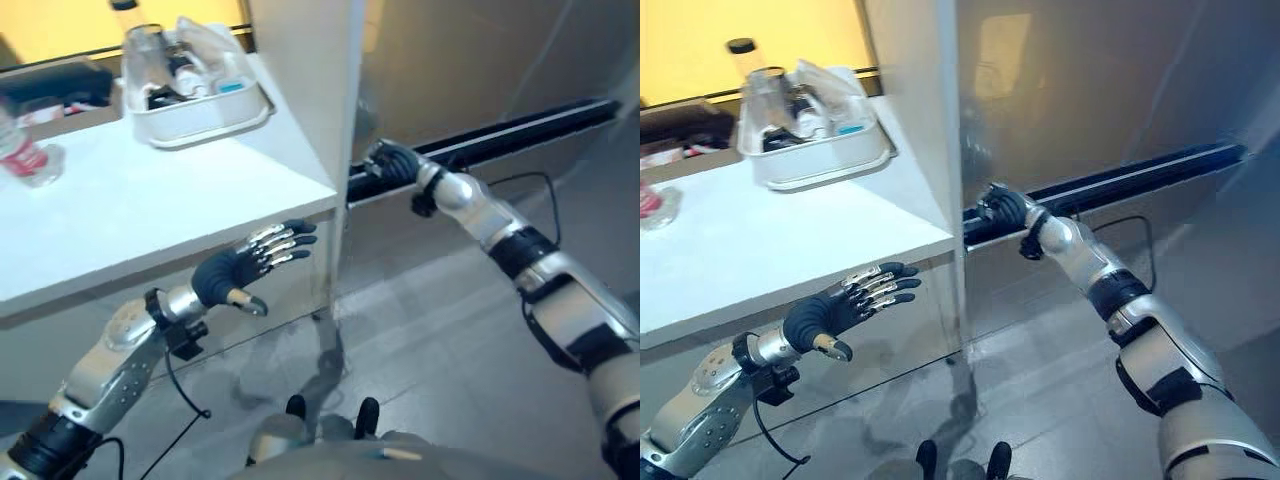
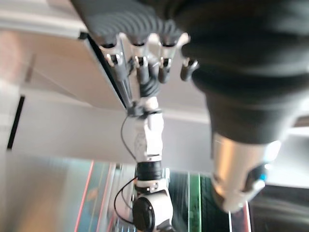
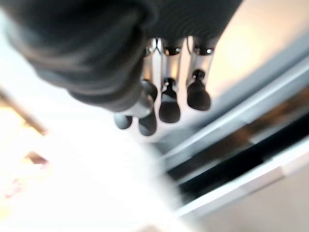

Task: Take the drinks into the refrigerator

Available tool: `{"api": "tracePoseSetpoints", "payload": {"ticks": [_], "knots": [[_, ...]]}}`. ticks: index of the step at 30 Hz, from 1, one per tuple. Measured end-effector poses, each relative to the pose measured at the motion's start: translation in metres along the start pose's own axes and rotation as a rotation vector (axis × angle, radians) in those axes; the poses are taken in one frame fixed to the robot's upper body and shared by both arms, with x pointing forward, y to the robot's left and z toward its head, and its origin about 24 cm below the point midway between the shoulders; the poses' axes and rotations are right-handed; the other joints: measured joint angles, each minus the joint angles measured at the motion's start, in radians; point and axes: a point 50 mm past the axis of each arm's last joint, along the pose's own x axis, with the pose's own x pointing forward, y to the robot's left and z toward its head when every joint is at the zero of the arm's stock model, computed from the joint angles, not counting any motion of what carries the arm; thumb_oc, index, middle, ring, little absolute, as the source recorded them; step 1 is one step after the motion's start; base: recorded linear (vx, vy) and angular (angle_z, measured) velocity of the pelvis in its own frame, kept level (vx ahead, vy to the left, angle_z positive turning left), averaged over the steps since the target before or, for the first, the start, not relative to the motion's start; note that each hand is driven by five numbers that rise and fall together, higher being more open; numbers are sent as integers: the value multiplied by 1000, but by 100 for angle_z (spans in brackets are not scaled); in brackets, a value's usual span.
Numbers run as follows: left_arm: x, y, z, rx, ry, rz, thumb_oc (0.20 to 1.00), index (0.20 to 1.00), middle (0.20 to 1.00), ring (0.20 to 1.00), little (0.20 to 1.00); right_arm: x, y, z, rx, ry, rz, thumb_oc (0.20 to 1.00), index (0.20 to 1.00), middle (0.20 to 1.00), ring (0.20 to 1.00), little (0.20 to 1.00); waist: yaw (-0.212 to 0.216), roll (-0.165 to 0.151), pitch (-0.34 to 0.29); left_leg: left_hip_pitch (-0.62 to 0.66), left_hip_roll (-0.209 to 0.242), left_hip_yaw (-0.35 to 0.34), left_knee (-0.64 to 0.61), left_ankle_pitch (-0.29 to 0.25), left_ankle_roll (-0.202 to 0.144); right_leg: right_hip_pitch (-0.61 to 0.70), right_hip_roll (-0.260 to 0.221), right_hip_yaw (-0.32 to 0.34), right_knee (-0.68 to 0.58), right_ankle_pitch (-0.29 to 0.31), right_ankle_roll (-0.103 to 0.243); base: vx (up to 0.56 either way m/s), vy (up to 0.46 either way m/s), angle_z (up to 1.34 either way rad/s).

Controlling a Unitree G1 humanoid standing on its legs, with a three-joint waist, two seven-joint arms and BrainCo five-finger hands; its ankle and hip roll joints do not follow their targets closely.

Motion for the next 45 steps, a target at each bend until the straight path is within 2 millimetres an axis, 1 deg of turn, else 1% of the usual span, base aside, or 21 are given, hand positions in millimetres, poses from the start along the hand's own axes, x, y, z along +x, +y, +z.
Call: {"api": "tracePoseSetpoints", "payload": {"ticks": [1,4,5,6,7,9,11,12,13,14,22,23,26,30,34,37,39,41,42,44,45], "knots": [[0,0,-1,-2,1,1,1000,1000,1000,1000,1000,-4,3,-5,11,13,6,200,200,200,200,200,2,0,0,0,-3,-3,-2,1,2,0,-3,-1,0,-1,2,-28,21,20],[0,-1,-1,-6,-1,3,1000,1000,1000,1000,1000,-29,37,-37,117,94,51,200,200,200,200,200,5,-1,0,2,-13,-8,-4,0,10,5,-15,-7,1,-5,8,-13,9,4],[0,-1,-1,-8,-3,4,1000,1000,1000,1000,1000,-44,58,-50,171,134,90,200,200,200,200,200,-2,-3,1,4,-17,-8,-4,-2,14,6,-17,-7,1,-8,11,-10,19,5],[0,-1,-2,-8,-4,4,1000,1000,1000,1000,1000,-51,68,-56,199,155,105,200,200,200,200,200,-8,-5,2,4,-18,-8,-4,-2,15,7,-19,-7,1,-8,12,0,0,0],[0,-1,-2,-12,-7,7,1000,1000,1000,1000,1000,-69,84,-67,267,192,113,200,200,200,200,200,-12,-6,3,3,-20,-8,-5,-3,18,7,-21,-8,1,-9,13,0,0,0],[0,-1,-2,-8,-8,7,1000,1000,1000,1000,1000,-89,100,-81,310,253,135,200,200,200,200,200,-26,-10,7,4,-22,-7,-5,-4,19,5,-22,-7,1,-9,14,-7,19,-4],[-1,0,-1,-5,-9,9,1000,1000,1000,1000,1000,-107,107,-92,347,297,127,200,200,200,200,200,-41,-17,13,5,-21,-7,-5,-4,20,6,-22,-6,1,-11,18,1,29,-3],[-1,0,-2,-6,-9,8,1000,1000,1000,1000,1000,-115,111,-96,363,316,125,410,410,410,410,410,-60,-23,14,6,-22,-4,-5,-5,19,3,-20,-1,2,-11,18,7,27,-7],[-3,0,-2,-6,-12,17,1000,1000,1000,1000,1000,-121,113,-99,386,327,112,592,592,592,592,592,-54,-26,18,6,-20,-5,-5,-5,19,5,-20,1,0,-11,18,1,20,-14],[-4,0,-3,-8,-10,20,1000,1000,1000,1000,1000,-128,116,-102,394,343,121,1000,1000,1000,1000,1000,-68,-31,21,7,-19,3,-5,-6,19,3,-19,8,0,-11,19,-2,28,-15],[-16,4,-1,35,-10,81,1000,1000,1000,1000,1000,-191,156,-118,542,491,135,1000,1000,1000,1000,1000,-95,-39,26,16,-11,45,-6,-17,16,-6,-9,46,0,-6,18,-7,15,-15],[-17,4,-2,33,-13,88,1000,1000,1000,1000,1000,-198,161,-120,554,514,141,1000,1000,1000,1000,1000,-108,-39,26,21,-11,49,-6,-19,16,-5,-8,51,1,-7,19,-1,14,-18],[-18,3,-2,35,-20,92,1000,1000,1000,1000,1000,-213,171,-124,587,565,142,1000,1000,1000,1000,1000,-132,-40,26,24,-11,60,-6,-20,15,-7,-7,65,1,-7,19,0,18,-12],[-17,3,-1,39,-27,92,1000,1000,1000,1000,1000,-240,200,-137,666,715,159,1000,1000,1000,1000,1000,-146,-40,26,34,-7,77,-6,-23,13,-6,-2,79,1,-6,19,-4,11,-12],[-22,8,-9,20,-19,132,1000,1000,1000,1000,1000,-261,216,-138,703,784,200,1000,1000,1000,1000,1000,-153,-40,26,40,-5,89,-6,-25,12,-6,1,91,1,-5,20,2,6,-9],[-36,20,-30,-20,23,241,1000,1000,1000,1000,1000,-270,224,-139,722,826,209,1000,1000,1000,1000,1000,-154,-39,22,43,0,103,-6,-28,10,-6,6,100,1,-4,20,3,8,-13],[-49,24,-51,-45,90,329,1000,1000,1000,1000,1000,-278,230,-138,738,853,218,1000,1000,1000,1000,1000,-157,-39,19,43,2,104,-6,-29,8,-7,9,102,1,-4,20,5,0,-2],[-69,34,-90,-104,176,514,1000,1000,1000,1000,1000,-280,235,-140,749,884,222,1000,1000,1000,1000,1000,-157,-29,0,44,2,106,-6,-31,7,-6,9,106,0,-4,20,0,0,0],[-87,31,-118,-132,287,624,1000,1000,1000,1000,1000,-283,238,-140,754,901,220,1000,1000,1000,1000,1000,-158,-29,-8,43,2,107,-6,-31,7,-7,10,109,0,-4,20,-2,12,-3],[-108,22,-152,-165,462,723,1000,1000,1000,1000,1000,-280,237,-141,749,904,205,1000,1000,1000,1000,1000,-155,-34,-14,43,3,112,-6,-32,8,-10,10,114,0,-4,20,-1,12,-6],[-115,17,-158,-162,515,730,1000,1000,1000,1000,1000,-281,238,-141,749,906,203,1000,1000,1000,1000,1000,-155,-37,-16,42,3,115,-6,-32,7,-12,11,116,0,-4,20,-10,11,-7]]}}
